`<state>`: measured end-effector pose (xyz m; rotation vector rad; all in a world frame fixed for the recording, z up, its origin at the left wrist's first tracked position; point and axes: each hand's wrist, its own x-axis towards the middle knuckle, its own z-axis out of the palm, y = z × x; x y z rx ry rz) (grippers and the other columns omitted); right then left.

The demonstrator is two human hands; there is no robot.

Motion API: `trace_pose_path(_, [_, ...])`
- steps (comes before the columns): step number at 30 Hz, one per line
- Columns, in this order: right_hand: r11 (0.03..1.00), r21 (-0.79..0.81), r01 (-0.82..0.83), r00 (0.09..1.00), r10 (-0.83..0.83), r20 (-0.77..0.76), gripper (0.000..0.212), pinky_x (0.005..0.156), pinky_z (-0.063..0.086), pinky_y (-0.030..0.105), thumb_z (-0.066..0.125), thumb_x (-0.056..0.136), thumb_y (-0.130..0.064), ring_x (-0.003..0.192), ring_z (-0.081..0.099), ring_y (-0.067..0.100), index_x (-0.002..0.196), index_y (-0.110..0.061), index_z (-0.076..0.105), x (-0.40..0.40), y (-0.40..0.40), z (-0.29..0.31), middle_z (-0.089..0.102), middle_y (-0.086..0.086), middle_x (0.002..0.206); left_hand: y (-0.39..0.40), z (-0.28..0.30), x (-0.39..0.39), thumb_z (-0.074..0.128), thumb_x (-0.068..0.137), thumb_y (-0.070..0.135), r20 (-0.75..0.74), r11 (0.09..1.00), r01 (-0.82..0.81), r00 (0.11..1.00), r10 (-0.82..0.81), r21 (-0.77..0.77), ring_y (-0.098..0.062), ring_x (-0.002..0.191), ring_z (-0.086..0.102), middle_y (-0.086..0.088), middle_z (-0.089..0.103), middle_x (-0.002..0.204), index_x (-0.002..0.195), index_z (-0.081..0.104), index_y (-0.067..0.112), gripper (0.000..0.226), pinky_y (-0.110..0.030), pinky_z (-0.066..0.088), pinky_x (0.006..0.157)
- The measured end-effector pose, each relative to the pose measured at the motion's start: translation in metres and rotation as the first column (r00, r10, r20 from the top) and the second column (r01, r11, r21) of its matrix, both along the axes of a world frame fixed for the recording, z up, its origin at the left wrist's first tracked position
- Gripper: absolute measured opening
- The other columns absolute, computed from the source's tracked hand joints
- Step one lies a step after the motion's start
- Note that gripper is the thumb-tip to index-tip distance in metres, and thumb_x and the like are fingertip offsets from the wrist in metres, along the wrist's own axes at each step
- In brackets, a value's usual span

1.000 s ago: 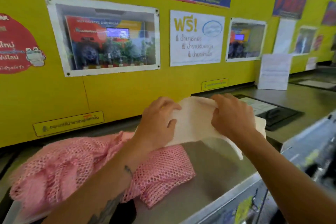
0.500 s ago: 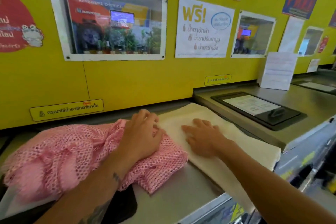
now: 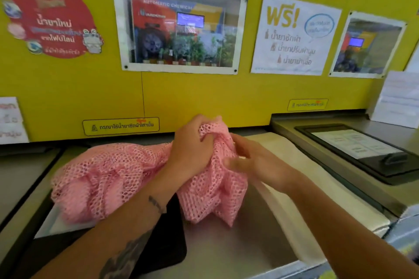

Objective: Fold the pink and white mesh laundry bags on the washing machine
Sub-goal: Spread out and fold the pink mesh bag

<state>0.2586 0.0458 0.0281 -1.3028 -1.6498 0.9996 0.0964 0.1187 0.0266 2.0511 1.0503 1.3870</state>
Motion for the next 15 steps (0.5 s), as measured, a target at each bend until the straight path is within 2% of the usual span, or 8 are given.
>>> trace_pose_path(2, [0.995,0.097,-0.005,0.999,0.0,0.047,0.072,0.097,0.054,0.039,0.076,0.079,-0.012,0.115,0.066,0.014,0.142,-0.025,0.044,-0.014,0.001,-0.001,0.067,-0.004,0.128,-0.006,0.013,0.002,0.064,0.088,0.015,0.102,0.996,0.055,0.993,-0.062,0.067,-0.007,0.085,0.063,0.01,0.067,0.094,0.099,0.064,0.02,0.012,-0.028,0.049,0.077])
trace_pose_path(4, [0.938,0.306,0.161,0.961,-0.22,0.168,0.068,0.09,0.055,0.041,0.069,0.07,-0.013,0.106,0.067,0.009,0.134,-0.028,0.05,-0.02,0.011,-0.003,0.069,-0.009,0.118,-0.013,0.022,0.0,0.066,0.084,0.013,0.146,0.979,0.171,0.972,-0.186,0.109,-0.006,0.091,0.064,0.009,0.068,0.095,0.099,0.065,0.019,0.016,-0.025,0.05,0.081])
trace_pose_path(7, [0.775,0.513,0.37,0.902,-0.433,0.004,0.043,0.076,0.055,0.034,0.064,0.074,-0.004,0.088,0.067,0.006,0.112,-0.024,0.061,-0.007,0.02,0.008,0.072,-0.009,0.098,-0.016,0.03,-0.011,0.066,0.084,0.019,0.136,0.956,0.275,0.948,-0.288,0.107,-0.005,0.1,0.064,0.012,0.069,0.105,0.105,0.066,0.023,0.021,-0.021,0.05,0.085])
trace_pose_path(9, [0.69,0.56,0.458,0.865,-0.491,-0.102,0.034,0.065,0.049,0.017,0.063,0.078,-0.001,0.078,0.063,-0.003,0.105,-0.022,0.061,0.01,0.02,0.023,0.07,-0.011,0.09,-0.009,0.03,-0.023,0.066,0.084,0.026,0.106,0.973,0.216,0.969,-0.224,0.083,-0.005,0.099,0.063,0.008,0.067,0.106,0.101,0.065,0.027,0.016,-0.019,0.049,0.082])
trace_pose_path(10, [0.665,0.576,0.476,0.836,-0.545,-0.062,0.033,0.062,0.045,0.012,0.062,0.079,-0.003,0.076,0.062,-0.004,0.105,-0.022,0.061,0.021,0.021,0.027,0.068,-0.013,0.089,-0.006,0.028,-0.029,0.067,0.084,0.028,0.077,0.984,0.165,0.982,-0.17,0.072,-0.005,0.099,0.062,0.006,0.066,0.107,0.1,0.065,0.027,0.016,-0.018,0.047,0.081])
trace_pose_path(11, [0.661,0.578,0.478,0.792,-0.609,0.041,0.032,0.062,0.045,0.014,0.061,0.078,-0.007,0.075,0.061,-0.001,0.106,-0.022,0.061,0.035,0.024,0.029,0.066,-0.014,0.088,-0.001,0.025,-0.035,0.068,0.085,0.027,0.025,0.992,0.109,0.993,-0.111,0.068,-0.005,0.099,0.062,0.005,0.066,0.109,0.101,0.065,0.026,0.016,-0.017,0.046,0.08])
trace_pose_path(13, [0.762,0.444,0.471,0.646,-0.641,0.415,0.044,0.069,0.05,0.029,0.056,0.071,-0.018,0.084,0.062,0.016,0.114,-0.023,0.057,0.066,0.034,0.021,0.064,-0.007,0.096,0.004,0.017,-0.045,0.068,0.087,0.02,-0.094,0.997,0.015,0.996,-0.008,0.071,-0.006,0.101,0.061,0.005,0.065,0.109,0.102,0.066,0.023,0.015,-0.018,0.045,0.081])
trace_pose_path(15, [0.827,0.17,0.536,0.506,-0.476,0.72,0.073,0.091,0.052,0.048,0.056,0.068,-0.025,0.114,0.059,0.034,0.139,-0.019,0.04,0.09,0.037,0.008,0.058,0.01,0.128,0.005,0.007,-0.053,0.068,0.087,0.015,-0.168,0.997,-0.052,0.984,0.06,0.051,-0.01,0.1,0.06,0.006,0.064,0.107,0.101,0.067,0.024,0.016,-0.025,0.048,0.085])
